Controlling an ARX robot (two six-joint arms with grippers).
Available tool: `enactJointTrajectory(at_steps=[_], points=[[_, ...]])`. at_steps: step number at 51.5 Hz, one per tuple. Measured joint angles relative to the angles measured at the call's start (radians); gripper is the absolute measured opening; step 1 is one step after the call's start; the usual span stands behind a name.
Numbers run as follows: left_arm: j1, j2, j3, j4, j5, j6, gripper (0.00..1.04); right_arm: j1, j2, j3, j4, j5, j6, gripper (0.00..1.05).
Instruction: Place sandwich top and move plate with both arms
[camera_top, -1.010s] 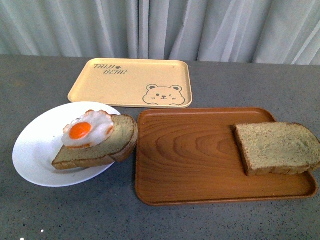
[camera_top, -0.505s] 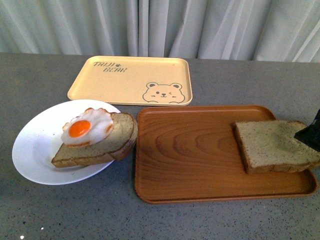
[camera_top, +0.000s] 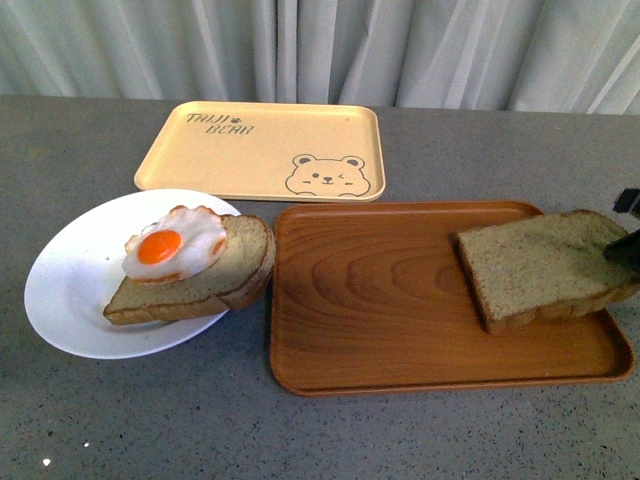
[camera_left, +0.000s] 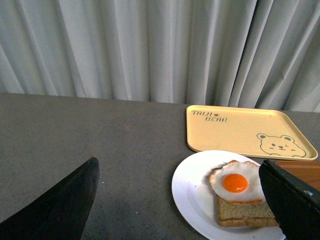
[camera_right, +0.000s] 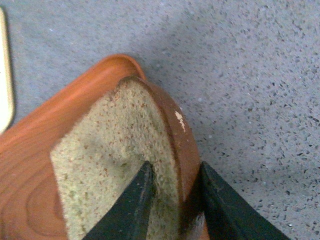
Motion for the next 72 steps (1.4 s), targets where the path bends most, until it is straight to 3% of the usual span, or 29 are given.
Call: enactJointTrajectory(at_steps=[10, 27, 40, 51, 69, 72], points=[[0.0, 0.0, 0.0, 0.0, 0.0, 0.0, 0.96, 0.066, -0.119, 0.022, -0.052, -0.01, 0.05, 0.02], [0.0, 0.0, 0.0, 0.0, 0.0, 0.0, 0.96, 0.373, -0.078, 0.297, -0.086, 0.005, 0.108, 0.02], [0.0, 0.0, 0.0, 0.0, 0.0, 0.0, 0.96, 0.55, 0.095, 0.521, -0.05, -0.005, 0.133, 0.02], [0.0, 0.0, 0.0, 0.0, 0.0, 0.0, 0.96, 0.629, 0.232, 0.634, -0.047, 0.003, 0.144, 0.02], [0.0, 0.0, 0.0, 0.0, 0.0, 0.0, 0.96, 0.716, 0.319, 0.568, -0.091, 0.035, 0.159, 0.02], [0.0, 0.0, 0.0, 0.0, 0.0, 0.0, 0.96, 0.717, 0.319, 0.557, -0.094, 0.041, 0.162, 0.09]])
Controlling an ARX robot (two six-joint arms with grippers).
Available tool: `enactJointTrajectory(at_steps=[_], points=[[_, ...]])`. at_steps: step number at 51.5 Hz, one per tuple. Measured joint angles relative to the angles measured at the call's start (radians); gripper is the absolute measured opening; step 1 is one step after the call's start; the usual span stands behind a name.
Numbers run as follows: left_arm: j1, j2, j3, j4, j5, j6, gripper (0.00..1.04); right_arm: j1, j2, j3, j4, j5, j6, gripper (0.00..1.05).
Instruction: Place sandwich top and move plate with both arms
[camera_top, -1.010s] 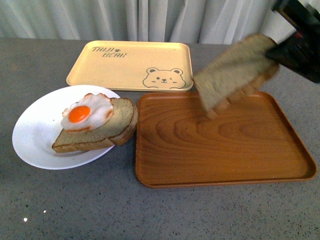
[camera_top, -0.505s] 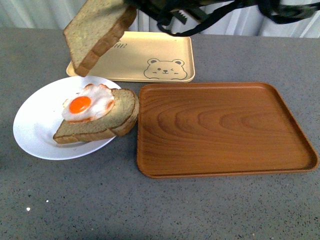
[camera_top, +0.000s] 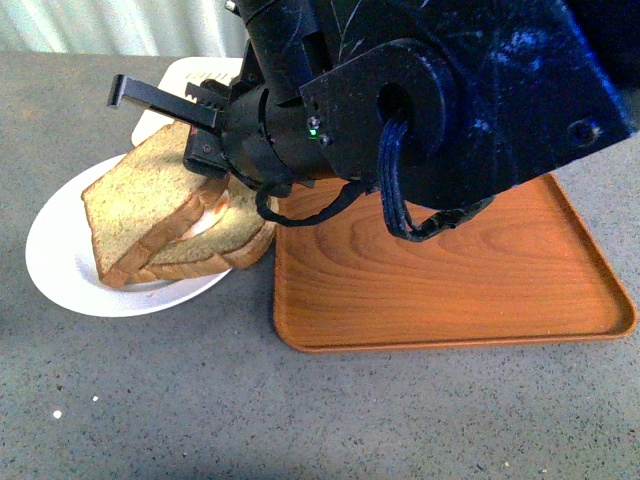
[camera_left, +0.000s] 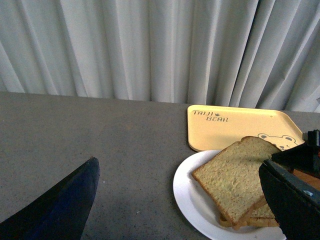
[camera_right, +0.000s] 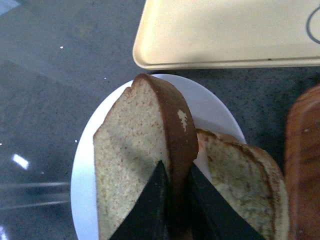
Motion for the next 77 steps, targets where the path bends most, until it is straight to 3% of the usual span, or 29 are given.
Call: enactJointTrajectory(at_steps=[12, 21, 24, 29, 33, 46, 58, 60, 62, 65, 69, 77], points=[[0.0, 0.0, 0.0, 0.0, 0.0, 0.0, 0.96, -0.053, -0.07, -0.093, 0.008, 0.073, -0.025, 0.5], [0.0, 0.0, 0.0, 0.0, 0.0, 0.0, 0.96, -0.128, -0.214, -0.19, 0.071, 0.109, -0.092, 0.75], [0.0, 0.0, 0.0, 0.0, 0.0, 0.0, 0.96, -0.16, -0.272, -0.283, 0.28, 0.29, -0.228, 0.67], [0.0, 0.0, 0.0, 0.0, 0.0, 0.0, 0.96, -0.227, -0.383, -0.457, 0.534, 0.403, -0.427, 0.53], [0.0, 0.0, 0.0, 0.0, -0.001, 0.0, 0.96, -0.289, -0.48, -0.58, 0.637, 0.401, -0.533, 0.41], [0.0, 0.0, 0.0, 0.0, 0.0, 0.0, 0.96, -0.388, -0.662, -0.822, 0.663, 0.293, -0.63, 0.03], [0.0, 0.0, 0.0, 0.0, 0.0, 0.0, 0.96, -0.476, -0.8, -0.99, 0.694, 0.201, -0.649, 0.02], [0.017, 0.024, 0.013, -0.04, 0.068, -0.025, 0.96, -0.489, -0.83, -1.011, 0.678, 0.19, -0.649, 0.02], [0.066, 0.102, 0.075, -0.187, 0.261, -0.124, 0.96, -0.5, -0.854, -1.024, 0.666, 0.183, -0.649, 0.02], [0.078, 0.249, 0.147, -0.32, 0.446, -0.248, 0.96, -0.513, -0.897, -1.042, 0.644, 0.17, -0.649, 0.02], [0.07, 0.371, 0.178, -0.38, 0.614, -0.437, 0.96, -0.531, -0.973, -1.068, 0.605, 0.145, -0.651, 0.02], [0.066, 0.405, 0.184, -0.388, 0.655, -0.607, 0.96, -0.571, -1.12, -1.114, 0.496, 0.111, -0.651, 0.02]])
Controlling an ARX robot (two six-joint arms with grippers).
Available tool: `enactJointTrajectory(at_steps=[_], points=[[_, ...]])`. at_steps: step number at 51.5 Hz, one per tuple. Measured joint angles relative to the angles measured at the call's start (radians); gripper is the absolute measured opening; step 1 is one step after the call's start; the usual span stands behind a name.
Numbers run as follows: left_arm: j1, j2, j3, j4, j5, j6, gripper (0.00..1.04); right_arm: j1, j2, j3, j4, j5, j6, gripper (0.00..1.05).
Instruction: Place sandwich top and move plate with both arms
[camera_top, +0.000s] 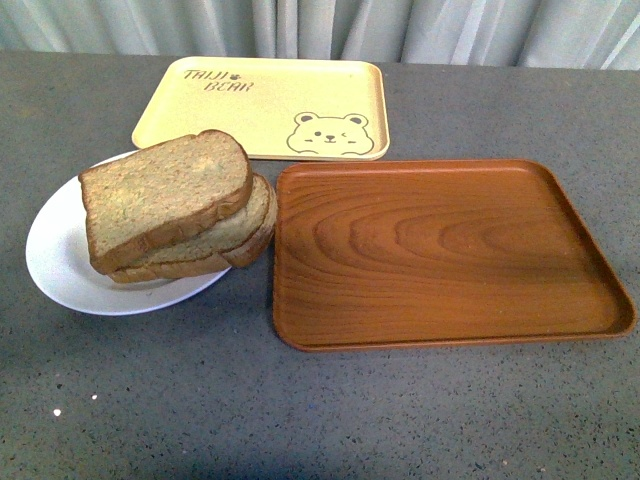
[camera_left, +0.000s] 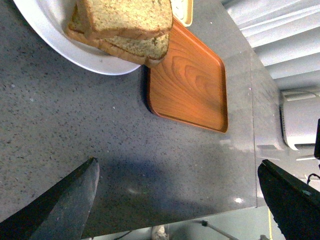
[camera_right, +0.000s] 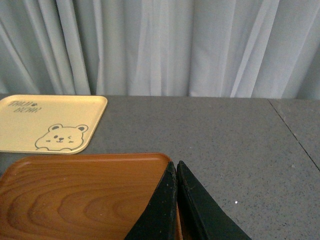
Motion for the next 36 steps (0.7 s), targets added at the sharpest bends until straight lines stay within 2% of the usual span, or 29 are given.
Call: enactJointTrajectory(at_steps=[4, 7, 9, 15, 22, 29, 36], points=[[-0.001, 0.0, 0.0, 0.0, 0.0, -0.017, 0.96, -0.013, -0.069, -0.014, -0.051, -0.016, 0.0, 0.02], [0.0, 0.0, 0.0, 0.0, -0.001, -0.026, 0.96, -0.06, -0.118, -0.023, -0.095, -0.084, 0.0, 0.02], [0.0, 0.0, 0.0, 0.0, 0.0, -0.027, 0.96, -0.077, -0.143, -0.027, -0.116, -0.093, 0.0, 0.02], [-0.069, -0.003, -0.013, 0.128, -0.127, -0.12, 0.96, -0.1, -0.225, -0.032, -0.182, -0.096, 0.0, 0.02], [-0.158, 0.117, -0.013, 0.28, -0.212, -0.18, 0.96, -0.1, -0.336, -0.033, -0.28, -0.098, 0.0, 0.02], [-0.129, 0.299, 0.009, 0.423, -0.226, -0.181, 0.96, -0.1, -0.417, -0.033, -0.354, -0.098, 0.0, 0.02], [-0.048, 0.521, 0.09, 0.537, -0.245, -0.135, 0.96, -0.1, -0.491, -0.034, -0.423, -0.098, 0.0, 0.02]])
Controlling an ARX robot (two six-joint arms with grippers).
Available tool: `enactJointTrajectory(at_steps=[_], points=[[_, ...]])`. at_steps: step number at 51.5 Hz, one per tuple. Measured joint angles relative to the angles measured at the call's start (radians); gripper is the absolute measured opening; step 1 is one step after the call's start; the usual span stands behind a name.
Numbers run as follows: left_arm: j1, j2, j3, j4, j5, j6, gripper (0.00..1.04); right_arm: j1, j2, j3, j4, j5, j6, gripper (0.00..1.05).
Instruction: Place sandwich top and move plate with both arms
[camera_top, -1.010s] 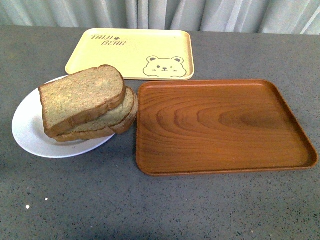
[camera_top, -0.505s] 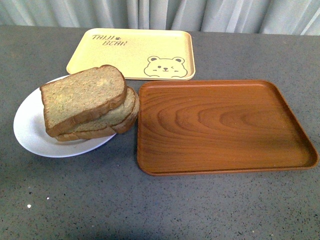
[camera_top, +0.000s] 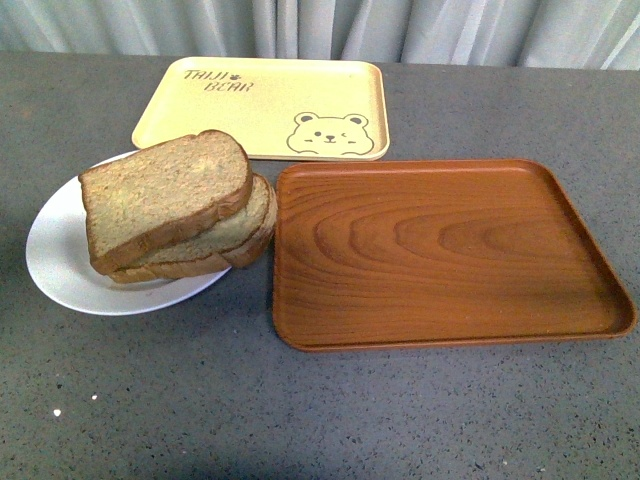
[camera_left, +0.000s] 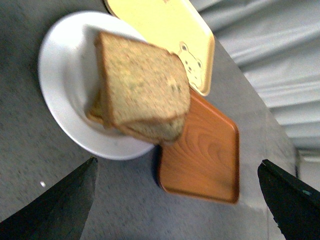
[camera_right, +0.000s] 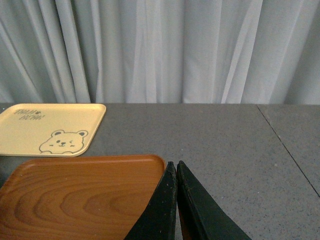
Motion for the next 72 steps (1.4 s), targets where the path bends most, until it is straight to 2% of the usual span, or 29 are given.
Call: enactJointTrajectory(at_steps=[11, 21, 47, 52, 72], points=[[0.128, 0.414, 0.123, 0.179, -0.037, 0.034, 0.96, 0.0, -0.114, 0.0, -0.108, 0.0, 0.0, 0.02], [0.158, 0.638, 0.151, 0.297, -0.044, -0.016, 0.96, 0.0, -0.186, 0.0, -0.177, 0.0, 0.0, 0.02], [0.128, 0.941, 0.206, 0.485, -0.126, -0.233, 0.96, 0.0, -0.32, 0.0, -0.313, 0.0, 0.0, 0.02], [0.116, 0.968, 0.226, 0.516, -0.138, -0.28, 0.96, 0.0, -0.463, 0.0, -0.478, -0.001, 0.0, 0.02], [0.07, 1.023, 0.264, 0.57, -0.16, -0.412, 0.96, 0.0, -0.491, 0.0, -0.489, -0.001, -0.001, 0.03]])
